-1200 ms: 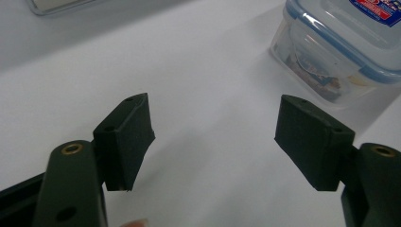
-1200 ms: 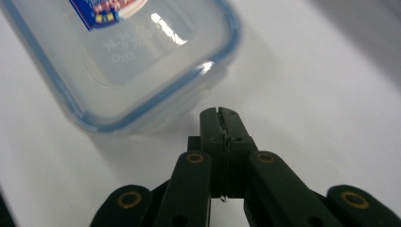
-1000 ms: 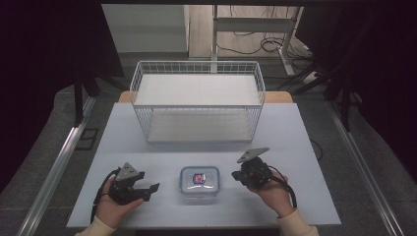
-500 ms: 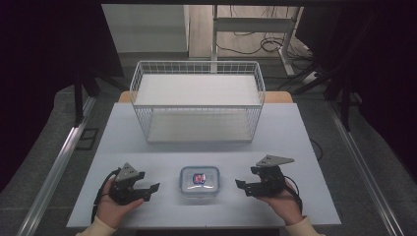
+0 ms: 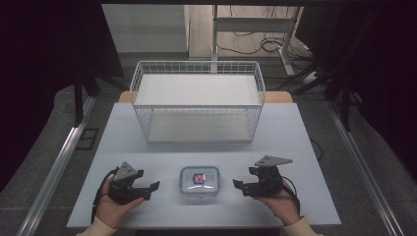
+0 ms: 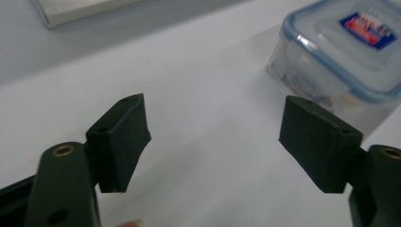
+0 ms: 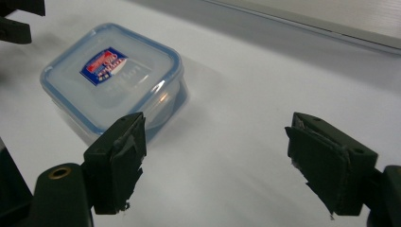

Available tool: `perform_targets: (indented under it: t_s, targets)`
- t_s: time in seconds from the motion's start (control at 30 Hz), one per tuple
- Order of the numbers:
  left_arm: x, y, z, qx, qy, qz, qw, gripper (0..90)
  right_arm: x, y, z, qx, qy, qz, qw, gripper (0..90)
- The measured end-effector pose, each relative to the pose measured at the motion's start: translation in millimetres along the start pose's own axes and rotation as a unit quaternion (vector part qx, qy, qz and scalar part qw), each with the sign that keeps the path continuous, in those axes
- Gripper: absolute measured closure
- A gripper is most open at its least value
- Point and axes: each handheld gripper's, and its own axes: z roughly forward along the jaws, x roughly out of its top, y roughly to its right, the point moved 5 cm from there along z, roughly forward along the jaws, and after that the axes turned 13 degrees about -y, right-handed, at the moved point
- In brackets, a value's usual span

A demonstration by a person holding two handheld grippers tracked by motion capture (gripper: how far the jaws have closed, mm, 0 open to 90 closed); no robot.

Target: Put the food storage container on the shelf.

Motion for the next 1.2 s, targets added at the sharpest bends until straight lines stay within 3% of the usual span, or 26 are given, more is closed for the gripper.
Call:
perform_targets:
  t_s: [0.37,0.53,0.8,0.9,1.03,1.2]
  targets:
    - [8.5,8.0,-3.6,-0.032,0.000,-0.032,0.9990,18.6,0.5,-3.0,6.8,0.014,-0.013,0.032,0.9993,19.9]
    - [16.4,10.0,-3.9,-0.052,0.002,-0.055,0.9971,17.8,5.3,-5.4,6.5,0.027,0.000,0.051,0.9983,20.7]
    - [29.0,20.7,3.0,-0.092,-0.014,-0.061,0.9938,17.8,14.4,-16.5,18.1,0.054,-0.012,0.055,0.9969,20.9]
    - [32.2,24.4,8.9,-0.113,-0.022,-0.065,0.9913,18.0,17.4,-20.3,22.1,0.059,-0.015,0.053,0.9967,20.9]
    - [38.9,28.0,16.2,-0.148,-0.029,-0.081,0.9853,18.7,19.2,-21.2,29.0,0.073,-0.020,0.069,0.9947,22.0]
    - [46.8,30.0,27.2,-0.163,-0.042,-0.098,0.9809,18.4,24.6,-26.5,42.5,0.097,-0.030,0.084,0.9913,22.8]
